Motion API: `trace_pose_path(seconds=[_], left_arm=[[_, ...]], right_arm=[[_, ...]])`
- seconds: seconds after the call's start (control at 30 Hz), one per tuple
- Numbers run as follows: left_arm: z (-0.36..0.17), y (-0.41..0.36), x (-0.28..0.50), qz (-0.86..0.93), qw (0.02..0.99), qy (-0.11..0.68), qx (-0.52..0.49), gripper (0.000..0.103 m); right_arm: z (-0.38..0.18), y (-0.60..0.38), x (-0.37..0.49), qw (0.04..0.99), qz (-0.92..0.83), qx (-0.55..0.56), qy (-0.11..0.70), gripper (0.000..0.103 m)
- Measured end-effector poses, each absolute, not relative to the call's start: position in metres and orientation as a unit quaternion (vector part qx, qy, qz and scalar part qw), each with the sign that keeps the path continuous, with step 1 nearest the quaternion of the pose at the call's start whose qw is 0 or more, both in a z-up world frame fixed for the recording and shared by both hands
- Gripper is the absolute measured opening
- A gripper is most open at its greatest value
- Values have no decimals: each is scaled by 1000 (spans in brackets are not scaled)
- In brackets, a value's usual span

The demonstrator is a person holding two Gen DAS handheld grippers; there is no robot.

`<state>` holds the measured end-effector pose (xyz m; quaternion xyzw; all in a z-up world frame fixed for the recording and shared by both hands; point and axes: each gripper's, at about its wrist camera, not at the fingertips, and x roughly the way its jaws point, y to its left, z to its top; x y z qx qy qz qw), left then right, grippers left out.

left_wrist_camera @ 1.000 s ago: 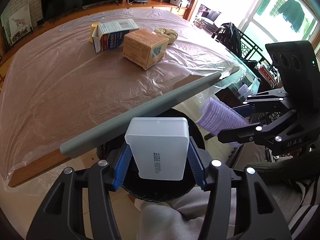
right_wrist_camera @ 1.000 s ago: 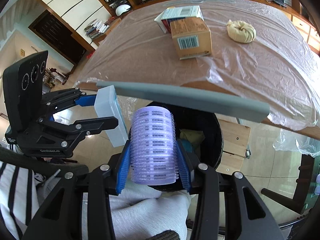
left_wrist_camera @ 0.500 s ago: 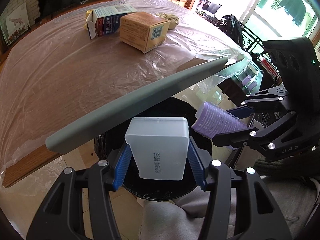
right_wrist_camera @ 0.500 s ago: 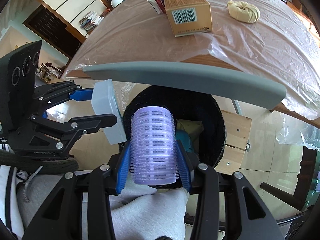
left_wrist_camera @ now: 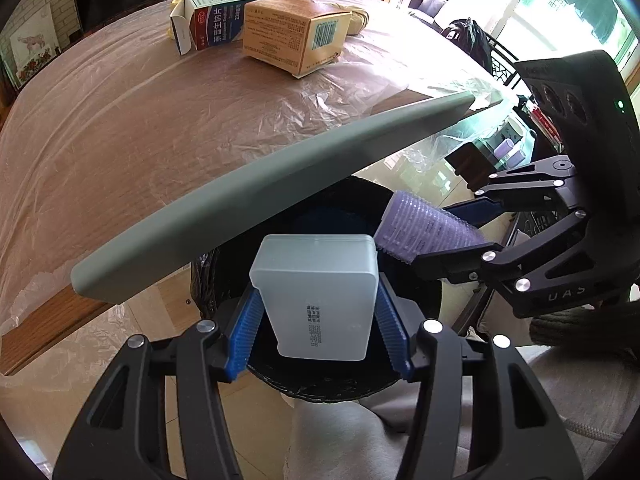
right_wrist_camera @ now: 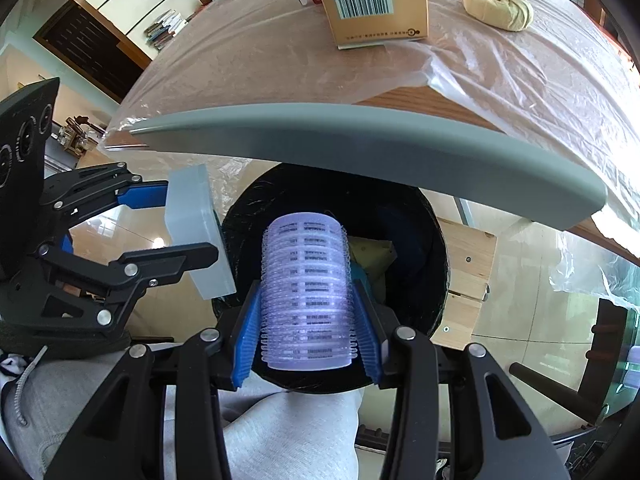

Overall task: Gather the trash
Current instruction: 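Open both tools to drop the roller and white case into the bin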

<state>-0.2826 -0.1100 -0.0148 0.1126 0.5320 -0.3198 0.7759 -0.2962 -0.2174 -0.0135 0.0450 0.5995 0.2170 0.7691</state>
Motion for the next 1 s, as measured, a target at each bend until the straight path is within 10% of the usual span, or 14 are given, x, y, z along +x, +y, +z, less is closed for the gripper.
trace_pose_path(seconds=[1.0], left_arm=[[-38,-123,-278,-314,765,542,147,55]], right_arm=[[-40,-211,-290,767,188,24,613,42]])
